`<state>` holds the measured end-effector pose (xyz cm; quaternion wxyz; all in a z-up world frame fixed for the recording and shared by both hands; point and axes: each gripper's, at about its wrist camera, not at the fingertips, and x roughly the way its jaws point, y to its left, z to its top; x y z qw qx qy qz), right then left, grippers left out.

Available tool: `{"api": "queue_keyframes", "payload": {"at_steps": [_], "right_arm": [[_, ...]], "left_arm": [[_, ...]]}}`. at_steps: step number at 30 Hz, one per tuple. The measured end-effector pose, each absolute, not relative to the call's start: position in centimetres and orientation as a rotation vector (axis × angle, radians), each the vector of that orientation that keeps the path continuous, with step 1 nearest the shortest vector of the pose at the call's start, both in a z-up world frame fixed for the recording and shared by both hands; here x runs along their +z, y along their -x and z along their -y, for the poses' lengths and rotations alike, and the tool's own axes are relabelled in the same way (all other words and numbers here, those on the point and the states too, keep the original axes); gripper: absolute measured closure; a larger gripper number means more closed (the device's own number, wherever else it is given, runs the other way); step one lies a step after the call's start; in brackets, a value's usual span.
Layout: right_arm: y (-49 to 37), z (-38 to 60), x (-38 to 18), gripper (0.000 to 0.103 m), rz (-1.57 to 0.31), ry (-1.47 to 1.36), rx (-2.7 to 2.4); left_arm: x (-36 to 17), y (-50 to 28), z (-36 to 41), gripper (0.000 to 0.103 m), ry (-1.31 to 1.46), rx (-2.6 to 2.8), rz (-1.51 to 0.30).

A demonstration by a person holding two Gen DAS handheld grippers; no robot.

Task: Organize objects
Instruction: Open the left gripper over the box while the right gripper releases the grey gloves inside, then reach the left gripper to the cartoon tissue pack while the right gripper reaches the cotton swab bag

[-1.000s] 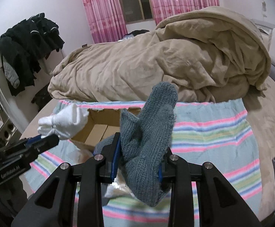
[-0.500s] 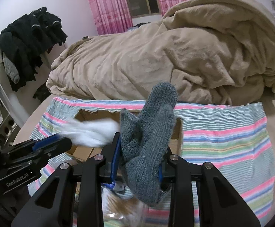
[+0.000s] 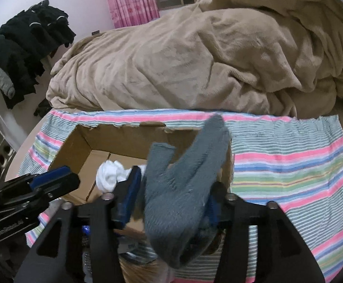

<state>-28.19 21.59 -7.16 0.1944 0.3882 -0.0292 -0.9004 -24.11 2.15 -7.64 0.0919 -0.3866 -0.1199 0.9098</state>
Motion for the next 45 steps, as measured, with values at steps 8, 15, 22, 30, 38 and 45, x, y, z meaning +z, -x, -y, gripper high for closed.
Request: {"api": "queue_keyframes", "payload": {"at_steps": [8, 15, 22, 30, 38, 45], "right_arm": [[26.1, -21.7, -5.4, 0.032, 0.065, -1.023, -2.555], [23.2, -21.8, -2.7, 0.022, 0.044, -0.955, -2.591], [19.7, -21.6, -0.7, 0.022, 0.037, -0.913, -2.602], [15.4, -21.5, 0.6, 0.019, 0.027, -0.885, -2.602], [13.0, -21.6, -1.0, 0.019, 0.029, -0.937, -2.588], [12.4, -21.3, -4.3, 0.019, 0.032, -1.026, -2.55]], "left_arm": [[-6.2, 21.7, -1.0, 0.037, 1.135, 2.767, 0.385], [-4.2, 18.3, 0.1, 0.036, 1.085, 2.798, 0.404], [-3.0, 14.7, 1.0, 0.035, 1.055, 2.805, 0.419], [-3.2, 11.0, 1.8, 0.035, 1.066, 2.805, 0.441], [-6.4, 9.2, 1.8, 0.035, 1.172, 2.767, 0.46], [-9.5, 9.6, 1.2, 0.035, 1.263, 2.736, 0.439]]}}
